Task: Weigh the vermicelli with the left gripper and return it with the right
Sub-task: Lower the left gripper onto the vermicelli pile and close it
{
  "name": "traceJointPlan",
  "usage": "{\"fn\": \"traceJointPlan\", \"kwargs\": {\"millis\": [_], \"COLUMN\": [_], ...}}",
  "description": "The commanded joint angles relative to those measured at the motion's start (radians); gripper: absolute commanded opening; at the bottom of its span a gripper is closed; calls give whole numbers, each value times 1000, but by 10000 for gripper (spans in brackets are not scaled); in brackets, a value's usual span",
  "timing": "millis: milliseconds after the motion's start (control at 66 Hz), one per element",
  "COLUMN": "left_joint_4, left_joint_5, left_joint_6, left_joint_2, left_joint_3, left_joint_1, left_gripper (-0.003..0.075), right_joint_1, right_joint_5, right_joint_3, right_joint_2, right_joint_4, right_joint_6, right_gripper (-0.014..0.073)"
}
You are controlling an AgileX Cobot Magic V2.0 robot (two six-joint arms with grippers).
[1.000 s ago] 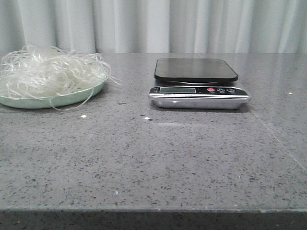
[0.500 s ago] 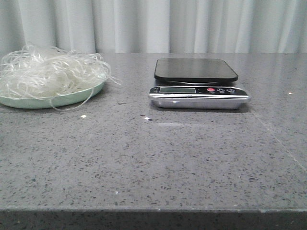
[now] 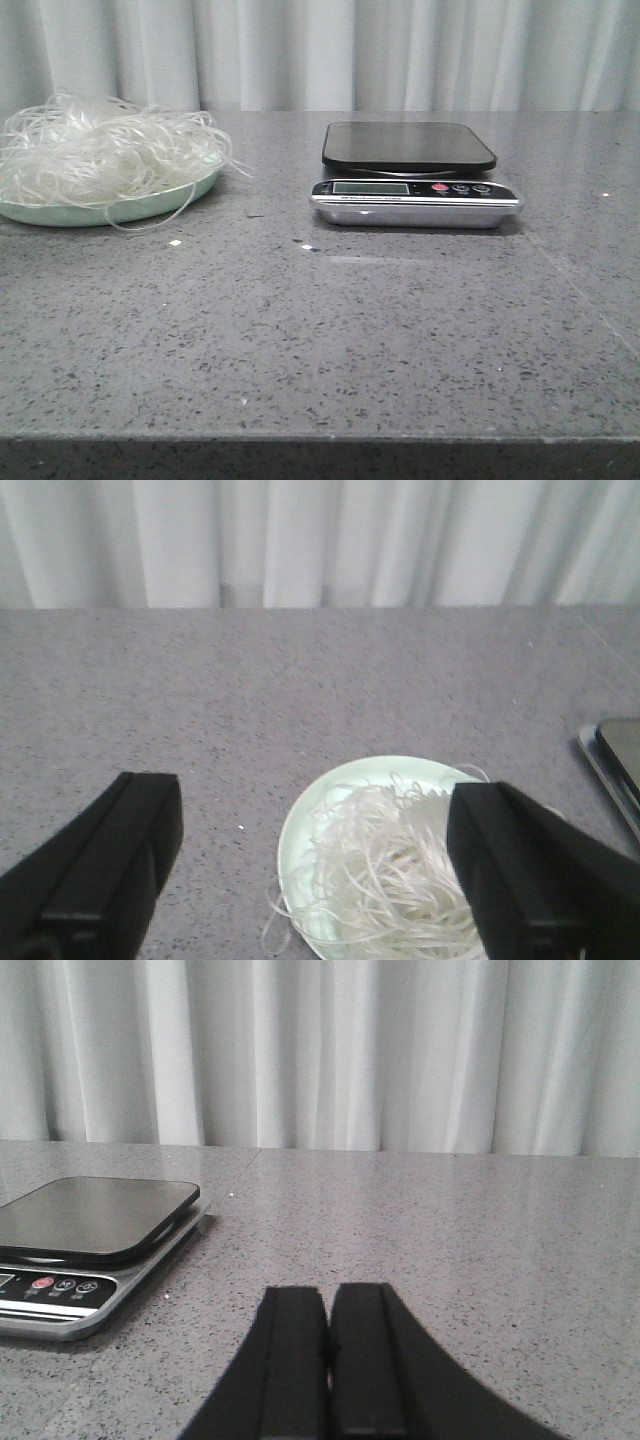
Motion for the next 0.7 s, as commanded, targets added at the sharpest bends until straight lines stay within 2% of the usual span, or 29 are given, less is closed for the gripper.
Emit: {"fn": "traceJointPlan", "kwargs": {"millis": [0, 182, 455, 682], "left_joint_4": [-13, 3, -2, -32], "left_joint_5": [34, 127, 378, 508], "left_joint_6": [23, 31, 19, -1], "left_joint_2": [105, 323, 608, 742], "left_joint_3": [-132, -297, -548, -645], "left_joint_1": [-59, -148, -148, -146], "left_gripper": [600, 599, 599, 600], "right_joint_1": [-5, -5, -5, -5], "right_joint_5": [-76, -76, -76, -76], "right_joint_3": [-8, -8, -8, -8], "right_joint_2": [-17, -17, -17, -17], "right_joint_4": [-4, -4, -4, -4], "right_joint_6": [0, 0, 0, 0], "right_gripper": [160, 160, 160, 160]}}
